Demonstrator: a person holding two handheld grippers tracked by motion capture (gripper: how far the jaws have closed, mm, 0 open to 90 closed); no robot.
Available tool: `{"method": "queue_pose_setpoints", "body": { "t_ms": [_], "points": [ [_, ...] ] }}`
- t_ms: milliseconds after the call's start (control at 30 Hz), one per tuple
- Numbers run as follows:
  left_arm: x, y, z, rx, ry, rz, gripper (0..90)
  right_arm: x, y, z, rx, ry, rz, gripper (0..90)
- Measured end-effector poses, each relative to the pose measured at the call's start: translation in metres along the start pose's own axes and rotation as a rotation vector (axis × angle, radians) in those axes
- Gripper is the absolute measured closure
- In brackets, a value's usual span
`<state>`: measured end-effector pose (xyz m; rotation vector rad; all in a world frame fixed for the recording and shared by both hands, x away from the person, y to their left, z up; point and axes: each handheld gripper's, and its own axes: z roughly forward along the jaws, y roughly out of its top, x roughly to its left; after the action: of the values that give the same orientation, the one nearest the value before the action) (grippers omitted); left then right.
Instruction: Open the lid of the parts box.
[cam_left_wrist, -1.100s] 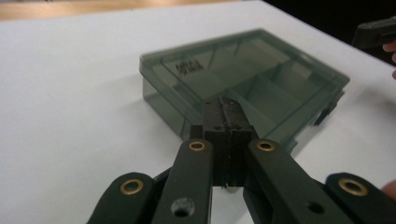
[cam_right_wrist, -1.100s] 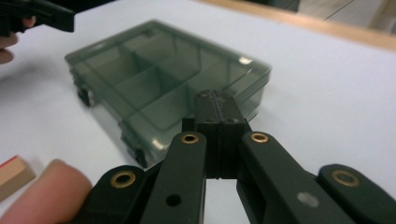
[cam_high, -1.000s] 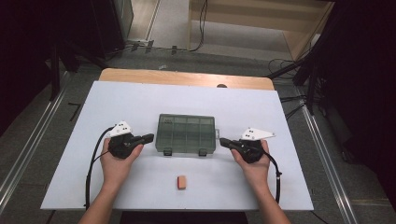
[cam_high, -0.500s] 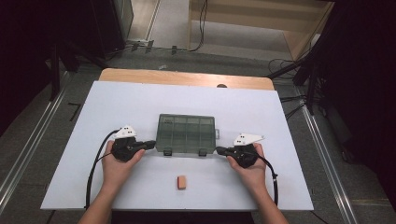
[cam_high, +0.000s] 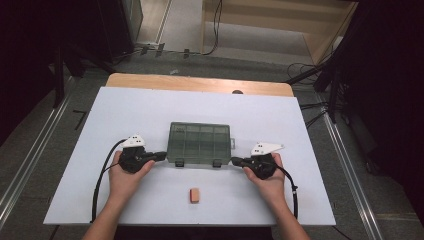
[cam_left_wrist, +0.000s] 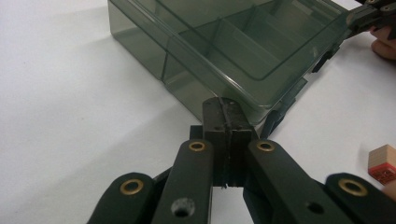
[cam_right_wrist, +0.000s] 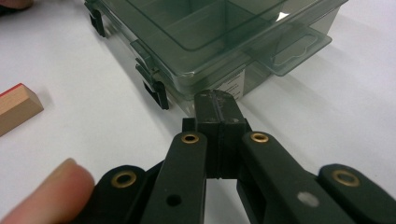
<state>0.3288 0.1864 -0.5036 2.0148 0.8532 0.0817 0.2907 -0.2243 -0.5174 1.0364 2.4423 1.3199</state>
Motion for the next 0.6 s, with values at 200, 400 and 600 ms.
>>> {"method": "queue_pose_setpoints", "body": {
  "t_ms": [200, 400, 600],
  "points": [
    [0.0002, -0.0003, -0.0003, 0.001, -0.001, 0.004, 90.0, -0.0001, -0.0007, 0.0002, -0.006, 0.007, 0.002, 88.6],
    [0.0014, -0.0006, 0.0001, -0.004, -0.011, -0.004, 90.0, -0.0003, 0.0, -0.0004, -0.005, 0.005, -0.028, 88.6],
    [0.0, -0.0004, -0.0006, -0.004, 0.0, 0.002, 90.0, 0.0014, 0.0, -0.0006, -0.005, -0.005, -0.039, 88.6]
  ]
}}
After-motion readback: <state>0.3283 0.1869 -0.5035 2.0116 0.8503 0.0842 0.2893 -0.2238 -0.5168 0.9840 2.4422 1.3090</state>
